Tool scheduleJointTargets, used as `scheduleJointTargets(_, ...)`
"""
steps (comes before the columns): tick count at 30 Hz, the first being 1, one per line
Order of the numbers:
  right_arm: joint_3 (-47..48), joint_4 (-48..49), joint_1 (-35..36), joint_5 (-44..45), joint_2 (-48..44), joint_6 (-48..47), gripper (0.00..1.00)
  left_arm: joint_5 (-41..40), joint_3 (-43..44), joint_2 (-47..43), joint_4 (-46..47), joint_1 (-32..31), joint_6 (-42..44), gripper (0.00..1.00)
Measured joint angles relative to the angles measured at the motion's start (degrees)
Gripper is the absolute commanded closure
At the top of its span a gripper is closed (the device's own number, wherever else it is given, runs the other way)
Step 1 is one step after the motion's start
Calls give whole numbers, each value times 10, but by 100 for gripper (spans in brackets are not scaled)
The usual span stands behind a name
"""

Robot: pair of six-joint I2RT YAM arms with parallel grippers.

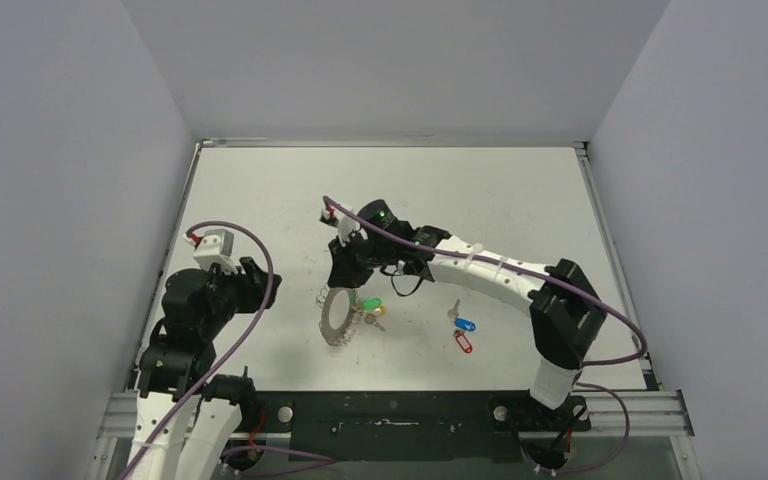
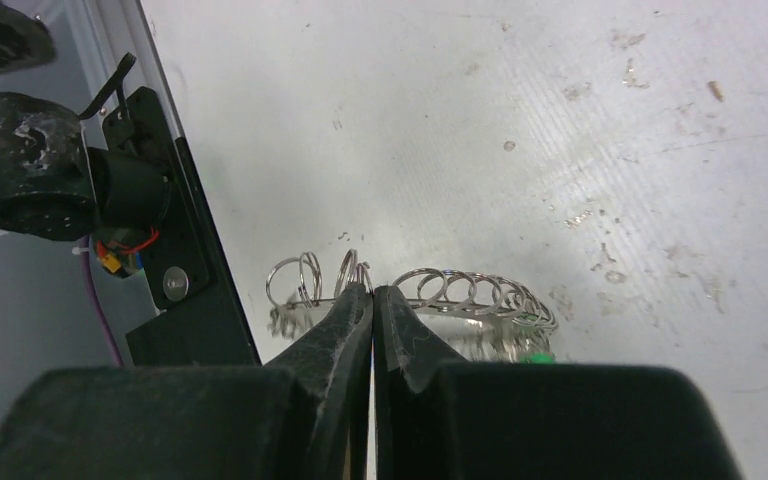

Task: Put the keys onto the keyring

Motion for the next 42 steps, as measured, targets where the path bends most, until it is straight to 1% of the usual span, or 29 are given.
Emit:
scheduleJointTargets(6,-47,-2,-35,-31,-90,-65,100,147,-54,0,116,0,24,51)
scheduleJointTargets(9,-71,-3,-40,-43,-139,-108,100,222,-82,4,188,0,33,51)
scheduleJointTargets(12,-83,-7,-43,-60,-181,-146,100,280,-95,14,252,0,42,52)
scheduleJointTargets(17,-83,-29,-44,-95,-205,-198,100,376,-99,51,353,0,68,54)
scheduleJointTargets(21,-101,-47,-44,-110,-205,-225,100,424,-99,83,386,-3,94,57)
scheduleJointTargets(24,-127,-53,-44,-115,-205,-235,100,440,-102,102,406,-22,107,58)
scheduleJointTargets(26,-150,-53,-44,-117,-205,-240,100,443,-110,113,417,-48,118,58)
scheduleJointTargets(32,-205,-45,-44,-120,-213,-239,100,420,-137,142,419,-172,176,58)
scheduleJointTargets(33,-211,-42,-44,-122,-218,-237,100,411,-139,148,418,-194,188,61)
scheduleJointTargets(36,-223,-26,-44,-126,-238,-227,100,388,-141,162,419,-236,211,70)
scheduleJointTargets(41,-224,2,-44,-131,-251,-210,100,360,-141,176,421,-273,234,73)
scheduleJointTargets(42,-224,7,-44,-132,-251,-208,100,354,-141,177,421,-276,239,75)
